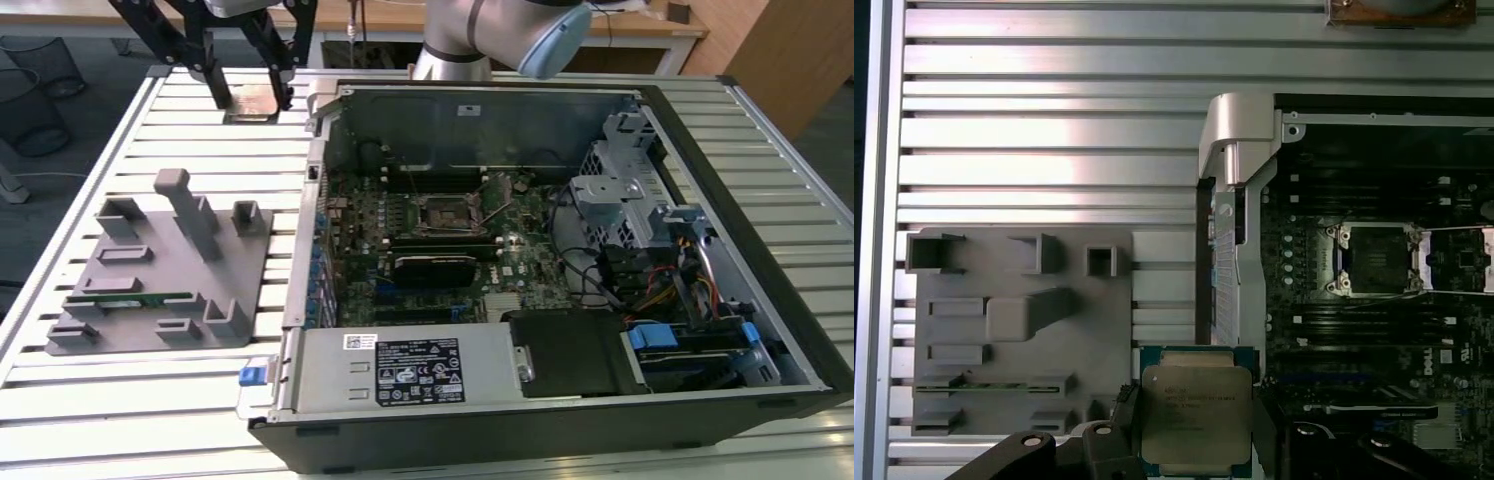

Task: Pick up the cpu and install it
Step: 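Pick up the cpu and move it towards the insertion slot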

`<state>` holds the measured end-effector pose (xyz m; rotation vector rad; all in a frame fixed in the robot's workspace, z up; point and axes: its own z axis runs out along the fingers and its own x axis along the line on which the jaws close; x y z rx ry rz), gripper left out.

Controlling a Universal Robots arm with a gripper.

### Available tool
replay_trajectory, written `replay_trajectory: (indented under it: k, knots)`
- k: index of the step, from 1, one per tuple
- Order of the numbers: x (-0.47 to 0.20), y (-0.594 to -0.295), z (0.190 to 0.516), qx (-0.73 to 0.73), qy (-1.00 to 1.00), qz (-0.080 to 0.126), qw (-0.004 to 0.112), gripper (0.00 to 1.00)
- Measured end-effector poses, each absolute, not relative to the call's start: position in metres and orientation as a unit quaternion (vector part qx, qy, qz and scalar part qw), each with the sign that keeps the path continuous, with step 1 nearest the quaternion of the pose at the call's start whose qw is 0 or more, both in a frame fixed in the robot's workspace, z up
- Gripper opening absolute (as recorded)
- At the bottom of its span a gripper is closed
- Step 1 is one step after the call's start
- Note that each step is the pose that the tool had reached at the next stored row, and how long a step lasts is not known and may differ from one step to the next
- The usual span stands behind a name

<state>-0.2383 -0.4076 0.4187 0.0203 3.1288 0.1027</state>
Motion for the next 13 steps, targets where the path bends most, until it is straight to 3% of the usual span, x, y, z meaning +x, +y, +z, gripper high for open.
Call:
replay_trajectory:
  k: [13]
  knots:
    - [-0.2276,-0.4076,0.4187,0.007,0.999,0.033,0.005,0.53]
